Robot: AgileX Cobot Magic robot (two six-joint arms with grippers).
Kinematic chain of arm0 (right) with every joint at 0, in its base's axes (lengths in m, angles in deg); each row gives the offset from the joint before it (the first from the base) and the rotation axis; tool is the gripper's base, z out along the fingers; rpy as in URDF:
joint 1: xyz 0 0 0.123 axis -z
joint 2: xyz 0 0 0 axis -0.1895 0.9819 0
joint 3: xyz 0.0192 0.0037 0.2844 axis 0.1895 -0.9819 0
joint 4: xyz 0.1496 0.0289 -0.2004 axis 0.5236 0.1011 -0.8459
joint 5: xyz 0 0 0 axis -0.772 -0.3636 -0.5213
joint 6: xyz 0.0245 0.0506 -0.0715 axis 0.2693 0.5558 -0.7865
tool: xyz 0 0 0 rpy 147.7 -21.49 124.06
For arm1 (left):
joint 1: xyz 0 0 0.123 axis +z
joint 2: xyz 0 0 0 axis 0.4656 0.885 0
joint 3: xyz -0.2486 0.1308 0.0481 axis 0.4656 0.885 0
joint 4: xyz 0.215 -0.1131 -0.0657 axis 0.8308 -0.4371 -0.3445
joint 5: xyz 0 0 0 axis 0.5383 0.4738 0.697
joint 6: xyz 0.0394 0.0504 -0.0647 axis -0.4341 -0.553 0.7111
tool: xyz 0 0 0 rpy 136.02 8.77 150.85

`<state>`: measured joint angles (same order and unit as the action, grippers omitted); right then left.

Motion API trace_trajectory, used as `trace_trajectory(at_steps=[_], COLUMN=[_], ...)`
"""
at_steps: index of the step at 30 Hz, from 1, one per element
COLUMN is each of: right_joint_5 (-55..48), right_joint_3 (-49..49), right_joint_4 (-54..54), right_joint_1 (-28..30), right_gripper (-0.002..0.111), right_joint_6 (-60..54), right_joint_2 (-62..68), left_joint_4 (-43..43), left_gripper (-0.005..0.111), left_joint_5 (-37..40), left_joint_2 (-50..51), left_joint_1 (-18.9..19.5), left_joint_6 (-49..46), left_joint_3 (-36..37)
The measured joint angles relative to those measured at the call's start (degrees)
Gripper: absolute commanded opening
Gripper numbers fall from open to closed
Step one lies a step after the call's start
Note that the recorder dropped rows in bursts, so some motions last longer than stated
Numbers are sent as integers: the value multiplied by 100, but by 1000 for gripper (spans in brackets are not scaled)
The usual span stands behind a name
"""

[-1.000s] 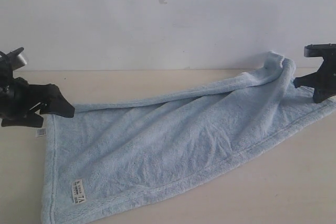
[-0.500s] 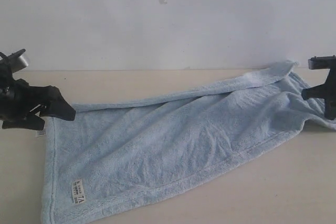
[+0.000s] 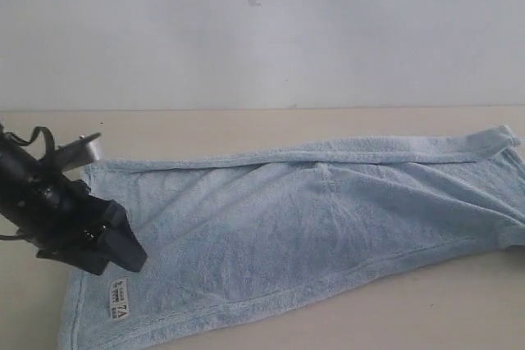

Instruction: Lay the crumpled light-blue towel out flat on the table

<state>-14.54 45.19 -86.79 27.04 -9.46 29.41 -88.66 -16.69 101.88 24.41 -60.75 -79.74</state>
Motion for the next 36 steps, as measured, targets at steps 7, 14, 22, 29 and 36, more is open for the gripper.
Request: trace_trajectory(at_steps=[7, 14, 22, 29, 36], right_joint_5=[940, 1650, 1690, 1653, 1425], right_joint_3=[-966, -1473, -1485, -1485, -1690], right_joint_4=[152, 630, 963, 1059, 1196], right_joint_1=[101, 159, 159, 159, 149], right_gripper=[0, 0, 0, 0, 0], right_joint_6=[0, -222, -432, -471, -471], right_joint_2=[-482, -709, -711, -711, -932], left_joint_4=[-89, -154, 370, 1720, 3996], left_gripper=[11, 4, 4, 4, 4], left_joint_5=[-1, -1012, -1798, -1432, -938], left_joint_2=[0, -248, -370, -239, -412], left_joint_1=[-618, -798, -807, -807, -854], left_joint_6=[391, 548, 1100, 2128, 4314], left_joint_3=[248, 1007, 1420, 1523, 1799])
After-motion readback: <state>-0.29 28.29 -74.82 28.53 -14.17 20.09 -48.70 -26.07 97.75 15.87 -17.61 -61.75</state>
